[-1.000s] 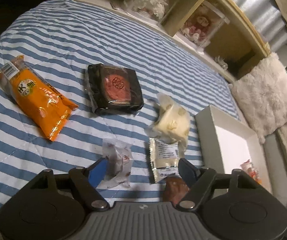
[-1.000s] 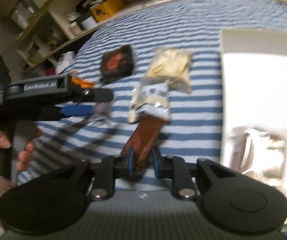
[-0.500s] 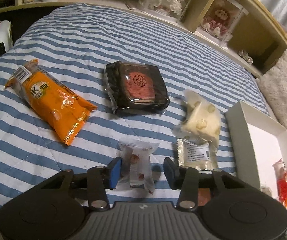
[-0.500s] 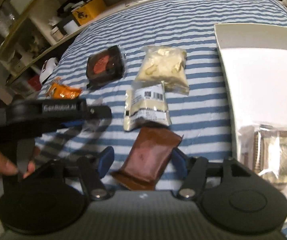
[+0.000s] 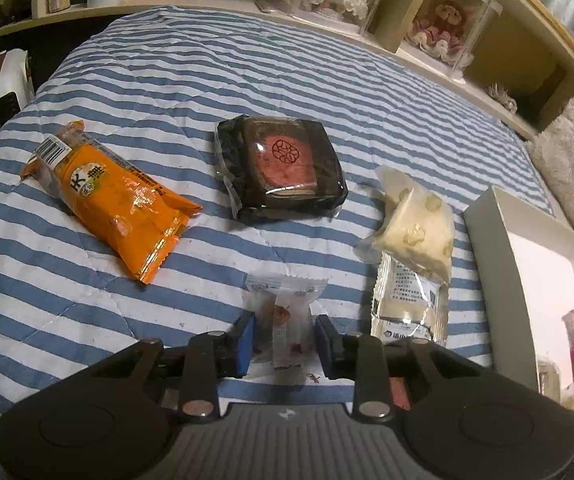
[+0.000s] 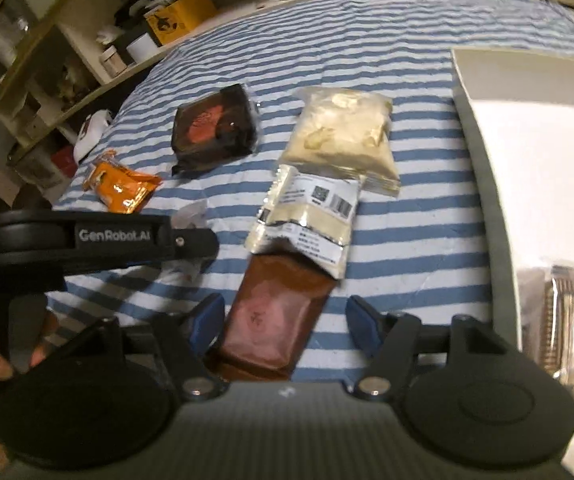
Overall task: Organize snacks
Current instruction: 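Grasp the brown chocolate bar with the right tool while the left tool grasps the small clear packet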
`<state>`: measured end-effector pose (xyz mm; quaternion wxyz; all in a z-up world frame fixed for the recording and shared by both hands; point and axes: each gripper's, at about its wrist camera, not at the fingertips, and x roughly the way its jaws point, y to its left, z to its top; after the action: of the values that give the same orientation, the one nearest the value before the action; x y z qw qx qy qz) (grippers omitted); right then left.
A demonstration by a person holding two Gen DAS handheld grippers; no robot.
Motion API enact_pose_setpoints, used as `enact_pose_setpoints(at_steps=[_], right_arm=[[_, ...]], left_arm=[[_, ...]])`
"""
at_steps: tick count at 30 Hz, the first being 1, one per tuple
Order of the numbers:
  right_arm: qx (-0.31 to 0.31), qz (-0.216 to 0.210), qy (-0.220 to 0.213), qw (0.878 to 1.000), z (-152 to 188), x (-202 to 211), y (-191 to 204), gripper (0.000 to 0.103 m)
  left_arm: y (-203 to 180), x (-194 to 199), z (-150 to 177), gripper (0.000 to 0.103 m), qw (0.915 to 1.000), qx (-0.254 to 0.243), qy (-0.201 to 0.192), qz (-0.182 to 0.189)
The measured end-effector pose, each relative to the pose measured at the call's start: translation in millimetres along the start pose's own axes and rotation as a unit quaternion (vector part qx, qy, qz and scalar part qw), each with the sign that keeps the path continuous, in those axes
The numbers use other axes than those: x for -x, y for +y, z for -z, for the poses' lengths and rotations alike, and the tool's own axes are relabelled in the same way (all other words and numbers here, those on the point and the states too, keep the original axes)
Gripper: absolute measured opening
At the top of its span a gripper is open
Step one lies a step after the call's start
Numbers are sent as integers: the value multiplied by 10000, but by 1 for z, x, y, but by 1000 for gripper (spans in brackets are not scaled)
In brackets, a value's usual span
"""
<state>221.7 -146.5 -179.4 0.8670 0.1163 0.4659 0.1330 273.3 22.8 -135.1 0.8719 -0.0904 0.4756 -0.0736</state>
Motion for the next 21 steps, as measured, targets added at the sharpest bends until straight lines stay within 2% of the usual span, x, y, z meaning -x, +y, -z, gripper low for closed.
enact_pose_setpoints(at_steps=[8,10,14,21], right_arm=[[862,315,36,9958,16,7,5,74],[940,281,73,9952,19,14,0,70],[864,185,104,9960,22,20,-1,71],[763,117,111,9970,13,6,3,71]], left_arm=[[0,2,2,34,9999,-81,95,-71],[-1,4,5,34,9997,-93,169,-132],[-5,7,8,35,9994,-193,202,-186],[-13,-1,9,35,9980,-507,214,-311]])
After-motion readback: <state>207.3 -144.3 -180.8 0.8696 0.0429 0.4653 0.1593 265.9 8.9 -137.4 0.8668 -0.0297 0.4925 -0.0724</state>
